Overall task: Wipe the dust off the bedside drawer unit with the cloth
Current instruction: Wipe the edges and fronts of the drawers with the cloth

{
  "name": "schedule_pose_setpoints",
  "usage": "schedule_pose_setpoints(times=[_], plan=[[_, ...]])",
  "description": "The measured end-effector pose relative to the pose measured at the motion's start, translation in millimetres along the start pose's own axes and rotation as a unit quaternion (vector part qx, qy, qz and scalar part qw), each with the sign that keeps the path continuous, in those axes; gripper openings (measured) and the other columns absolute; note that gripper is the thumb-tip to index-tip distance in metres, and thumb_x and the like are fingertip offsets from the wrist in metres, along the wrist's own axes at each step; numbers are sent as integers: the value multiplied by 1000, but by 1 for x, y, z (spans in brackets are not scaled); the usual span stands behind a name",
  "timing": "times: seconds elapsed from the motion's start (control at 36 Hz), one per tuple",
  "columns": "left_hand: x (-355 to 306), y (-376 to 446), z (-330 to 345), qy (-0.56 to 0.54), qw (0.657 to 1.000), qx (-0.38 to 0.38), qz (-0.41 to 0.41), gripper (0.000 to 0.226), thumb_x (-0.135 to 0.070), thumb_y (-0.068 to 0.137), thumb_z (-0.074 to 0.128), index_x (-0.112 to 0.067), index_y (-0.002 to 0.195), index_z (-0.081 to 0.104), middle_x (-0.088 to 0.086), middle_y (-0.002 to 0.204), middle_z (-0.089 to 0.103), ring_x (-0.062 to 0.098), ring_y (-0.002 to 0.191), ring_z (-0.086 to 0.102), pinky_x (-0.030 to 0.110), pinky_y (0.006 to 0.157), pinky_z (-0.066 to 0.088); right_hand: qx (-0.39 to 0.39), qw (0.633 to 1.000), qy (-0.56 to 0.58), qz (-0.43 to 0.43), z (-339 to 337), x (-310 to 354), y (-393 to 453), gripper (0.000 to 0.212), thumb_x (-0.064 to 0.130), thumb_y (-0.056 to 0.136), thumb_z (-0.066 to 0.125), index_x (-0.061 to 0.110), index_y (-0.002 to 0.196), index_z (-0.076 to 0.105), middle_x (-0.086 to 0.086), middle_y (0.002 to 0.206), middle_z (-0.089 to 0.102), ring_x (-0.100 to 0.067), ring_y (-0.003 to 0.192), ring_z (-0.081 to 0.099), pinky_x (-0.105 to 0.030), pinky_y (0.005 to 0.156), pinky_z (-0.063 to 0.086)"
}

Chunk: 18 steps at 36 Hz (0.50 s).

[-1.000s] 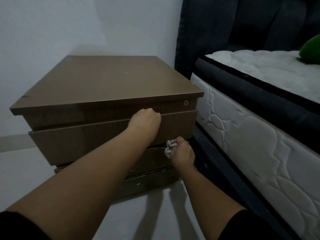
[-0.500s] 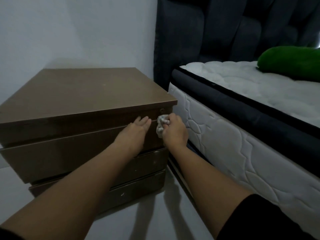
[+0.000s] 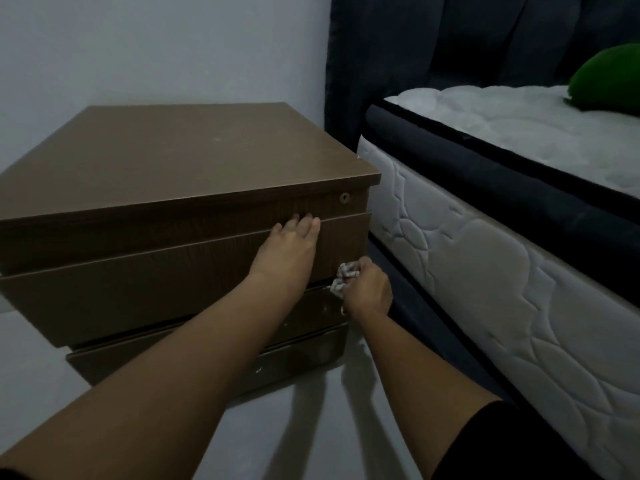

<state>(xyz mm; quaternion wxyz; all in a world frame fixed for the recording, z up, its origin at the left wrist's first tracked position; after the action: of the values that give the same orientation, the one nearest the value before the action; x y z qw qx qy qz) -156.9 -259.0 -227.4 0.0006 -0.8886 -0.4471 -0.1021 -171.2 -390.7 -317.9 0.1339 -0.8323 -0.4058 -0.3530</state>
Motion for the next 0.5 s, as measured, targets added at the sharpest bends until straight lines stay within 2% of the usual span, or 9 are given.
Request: schedule_pose_setpoints(times=[0.08, 0.17, 0.25, 0.31, 0.42, 0.5], plan=[[-1, 0, 2, -1, 1000, 1, -3, 72, -2, 94, 40, -6, 153, -2, 10, 161, 3, 26, 149, 8, 37, 121, 14, 21, 1000, -17, 1, -1, -3, 0, 10, 13, 85, 63, 13, 89, 54, -8, 97, 64, -17, 77, 51, -24, 63, 36], [0, 0, -1, -21, 1000, 4, -10, 77, 1, 92, 44, -9, 154, -1, 7, 162, 3, 25, 150, 7, 36, 121, 13, 27, 999, -40, -1, -2, -2, 2, 9, 11, 86, 58, 14, 87, 50, -13, 101, 65, -26, 88, 59, -26, 65, 39], [1, 0, -4, -46, 999, 6, -10, 79, 4, 91, 45, -11, 154, 1, 5, 162, 4, 24, 150, 8, 36, 121, 13, 31, 998, -56, 2, -4, -1, 2, 6, 13, 88, 56, 12, 93, 53, -13, 102, 65, -23, 82, 55, -26, 65, 39], [2, 0, -6, -62, 998, 7, -7, 78, 5, 90, 45, -11, 154, 3, 5, 162, 5, 23, 150, 9, 36, 121, 14, 35, 998, -57, 2, -5, 1, -2, 12, 14, 88, 58, 11, 99, 54, -11, 104, 64, -22, 84, 55, -27, 66, 41], [7, -3, -9, -98, 995, 9, -1, 79, 5, 90, 46, -13, 154, 5, 3, 162, 3, 22, 150, 6, 37, 122, 12, 36, 996, -78, -8, -9, 11, -13, 27, 18, 86, 61, 10, 111, 52, -14, 113, 62, -29, 101, 60, -32, 77, 48], [13, -20, -4, -116, 993, 10, 10, 79, 7, 90, 44, -15, 154, 4, 1, 163, -4, 22, 150, -3, 38, 122, 7, 37, 995, -94, -21, -15, 21, -21, 29, 22, 86, 61, 10, 111, 51, -16, 111, 62, -30, 100, 60, -34, 76, 49]])
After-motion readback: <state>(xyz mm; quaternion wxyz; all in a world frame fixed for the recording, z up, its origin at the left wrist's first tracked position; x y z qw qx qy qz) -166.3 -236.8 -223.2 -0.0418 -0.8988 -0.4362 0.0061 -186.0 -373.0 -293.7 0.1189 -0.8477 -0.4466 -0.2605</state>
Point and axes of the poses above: each hand's wrist, its own y-axis towards the middle knuckle, its own z-axis out of the palm, x = y × z, the point moved 1 cm from there along y, towards the middle knuckle
